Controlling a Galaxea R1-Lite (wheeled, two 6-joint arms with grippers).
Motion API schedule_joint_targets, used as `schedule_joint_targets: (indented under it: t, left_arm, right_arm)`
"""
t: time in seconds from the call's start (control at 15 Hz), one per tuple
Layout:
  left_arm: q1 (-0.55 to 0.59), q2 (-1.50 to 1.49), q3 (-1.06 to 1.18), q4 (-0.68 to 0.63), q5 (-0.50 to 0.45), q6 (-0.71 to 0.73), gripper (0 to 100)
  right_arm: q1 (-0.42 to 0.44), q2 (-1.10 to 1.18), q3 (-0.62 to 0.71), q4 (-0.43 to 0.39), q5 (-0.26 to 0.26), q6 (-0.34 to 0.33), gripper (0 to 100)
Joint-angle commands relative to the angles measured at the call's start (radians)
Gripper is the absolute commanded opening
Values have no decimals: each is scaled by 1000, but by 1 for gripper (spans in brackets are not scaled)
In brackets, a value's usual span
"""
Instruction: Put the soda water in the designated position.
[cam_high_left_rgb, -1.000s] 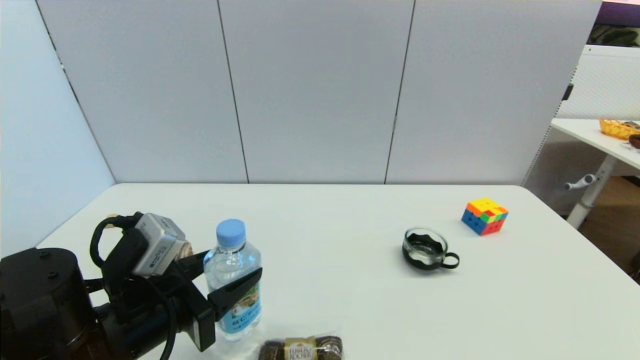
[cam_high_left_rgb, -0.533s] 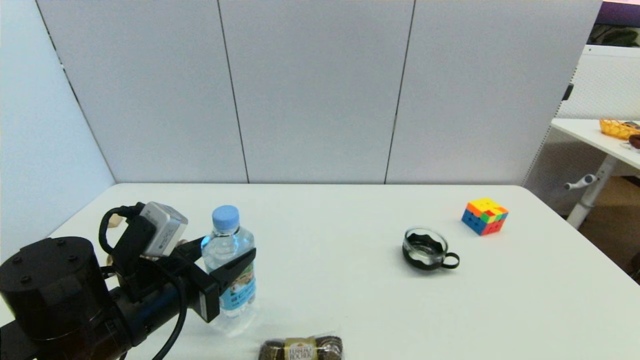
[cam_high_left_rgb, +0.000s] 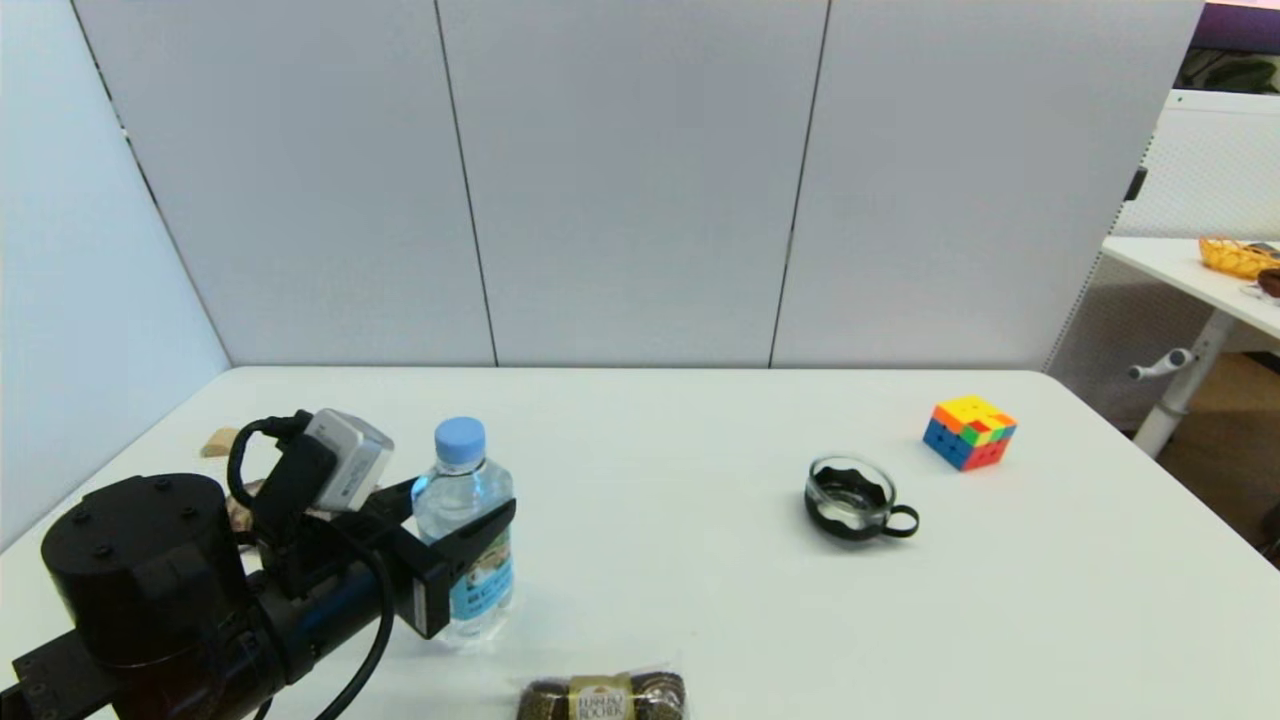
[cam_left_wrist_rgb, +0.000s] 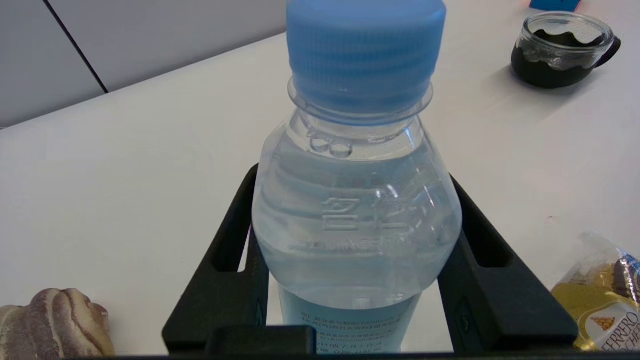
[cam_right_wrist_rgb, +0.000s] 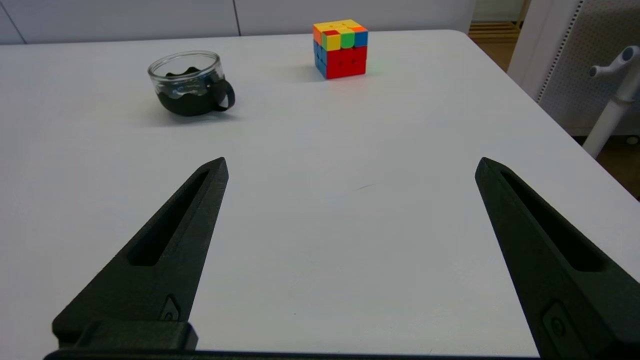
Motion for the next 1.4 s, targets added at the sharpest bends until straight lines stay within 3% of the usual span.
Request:
schedule_joint_targets:
  t: [0.07,0.6,0.67,1.2,1.4]
  left_arm:
    - [0,11,6,-17,0,-2,0]
    - [0,16,9,-32,1,-3,0]
    - [0,16,9,-32,1,-5,100]
    - [0,-32,9,-17,0,0,100]
    - [0,-137,13,81,6,4,100]
  right_arm:
    - [0,0,0,0,0,0,100]
    - [0,0,0,0,0,0,100]
    - [0,0,0,0,0,0,100]
    - [0,0,0,0,0,0,100]
    - [0,0,0,0,0,0,100]
